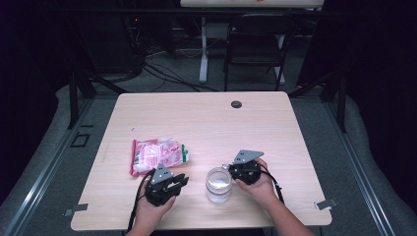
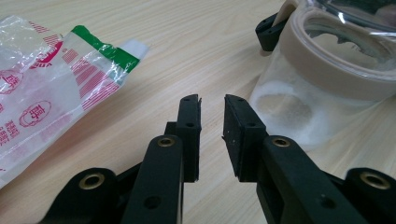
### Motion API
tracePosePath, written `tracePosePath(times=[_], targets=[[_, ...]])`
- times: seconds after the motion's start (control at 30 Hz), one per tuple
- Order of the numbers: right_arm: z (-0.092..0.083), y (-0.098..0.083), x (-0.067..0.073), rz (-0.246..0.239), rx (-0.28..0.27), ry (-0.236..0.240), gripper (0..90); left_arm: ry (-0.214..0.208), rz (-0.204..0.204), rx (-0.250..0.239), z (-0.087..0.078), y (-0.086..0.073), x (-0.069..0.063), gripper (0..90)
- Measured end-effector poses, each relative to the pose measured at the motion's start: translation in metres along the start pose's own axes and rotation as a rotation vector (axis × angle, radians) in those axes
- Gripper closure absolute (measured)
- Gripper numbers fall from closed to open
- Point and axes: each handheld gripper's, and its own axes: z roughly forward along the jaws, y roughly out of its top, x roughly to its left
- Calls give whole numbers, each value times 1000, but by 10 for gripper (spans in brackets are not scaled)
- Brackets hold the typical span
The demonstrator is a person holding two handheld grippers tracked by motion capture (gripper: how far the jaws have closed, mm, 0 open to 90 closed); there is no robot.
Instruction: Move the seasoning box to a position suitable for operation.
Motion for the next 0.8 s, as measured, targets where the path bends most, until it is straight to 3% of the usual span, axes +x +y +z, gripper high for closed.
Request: tracePosePath(times=[0.13, 0.5, 0.67, 0.7, 0.8], targets=[[-2, 0, 1, -1, 9, -38, 863, -9, 1, -2, 2, 1, -1, 764], [-15, -10, 13, 100, 15, -222, 864, -59, 40, 16, 19, 11, -11, 770], [-23, -17, 17, 118, 11, -258, 859, -82, 55, 18, 24, 17, -16, 772], [-25, -18, 18, 121, 11, -261, 857, -109, 49, 25, 24, 21, -20, 771], [-32, -22, 19, 138, 24, -257, 841, -121, 88, 25, 23, 26, -28, 766]])
